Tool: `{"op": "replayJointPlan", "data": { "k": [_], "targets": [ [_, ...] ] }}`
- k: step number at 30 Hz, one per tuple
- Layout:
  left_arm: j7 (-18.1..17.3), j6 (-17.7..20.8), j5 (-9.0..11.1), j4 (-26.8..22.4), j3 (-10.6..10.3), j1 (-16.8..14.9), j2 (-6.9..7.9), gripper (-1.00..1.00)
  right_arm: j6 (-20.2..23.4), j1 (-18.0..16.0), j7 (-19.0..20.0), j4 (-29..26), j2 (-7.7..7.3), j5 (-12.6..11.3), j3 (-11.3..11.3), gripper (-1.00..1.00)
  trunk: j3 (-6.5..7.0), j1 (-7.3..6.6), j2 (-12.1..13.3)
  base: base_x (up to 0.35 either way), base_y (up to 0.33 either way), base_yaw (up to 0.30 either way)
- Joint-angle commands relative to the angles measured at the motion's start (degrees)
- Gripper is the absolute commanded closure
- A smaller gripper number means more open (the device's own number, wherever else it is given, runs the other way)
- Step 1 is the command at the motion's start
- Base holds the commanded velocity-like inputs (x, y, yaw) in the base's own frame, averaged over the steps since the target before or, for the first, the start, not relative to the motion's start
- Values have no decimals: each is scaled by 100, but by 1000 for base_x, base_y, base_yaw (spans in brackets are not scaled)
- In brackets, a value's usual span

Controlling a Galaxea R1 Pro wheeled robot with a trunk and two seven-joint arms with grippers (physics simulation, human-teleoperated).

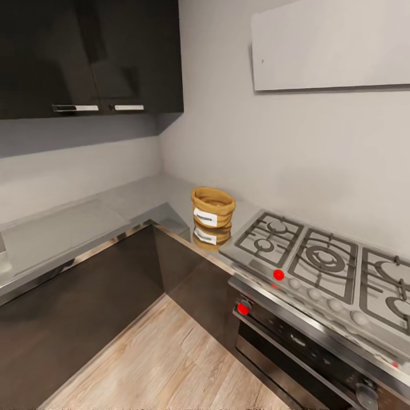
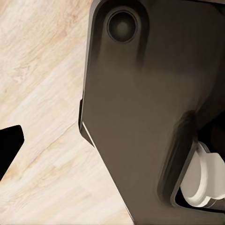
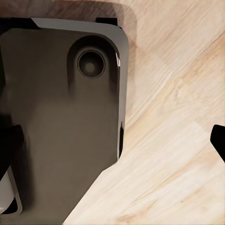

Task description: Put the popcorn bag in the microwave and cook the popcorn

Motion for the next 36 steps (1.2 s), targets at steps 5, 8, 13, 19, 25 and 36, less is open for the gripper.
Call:
{"op": "replayJointPlan", "data": {
  "k": [5,8,13,19,25,36],
  "targets": [
    [2,-19,33,2,7,-2,-1,-100,-29,-7,10,16,-3,52,-44,-100,-52,0,-5,0,0,0],
    [2,-18,33,2,7,1,-1,-100,-29,-7,10,18,-3,76,-43,-100,-80,0,-5,0,0,0],
    [2,-18,33,2,7,-1,-1,-100,-37,-7,10,18,4,166,-51,-100,-125,0,-5,0,0,0],
    [2,-19,33,2,7,2,-1,-100,-36,-7,10,19,1,175,-52,-100,-180,0,-5,0,0,0],
    [2,-18,33,2,7,-1,-1,-100,-37,-7,10,18,6,175,-52,-100,-235,0,-5,0,0,0],
    [2,-17,33,2,7,-1,-1,-100,-35,-7,10,17,3,175,-52,-100,-336,0,-5,0,0,0]
  ]
}}
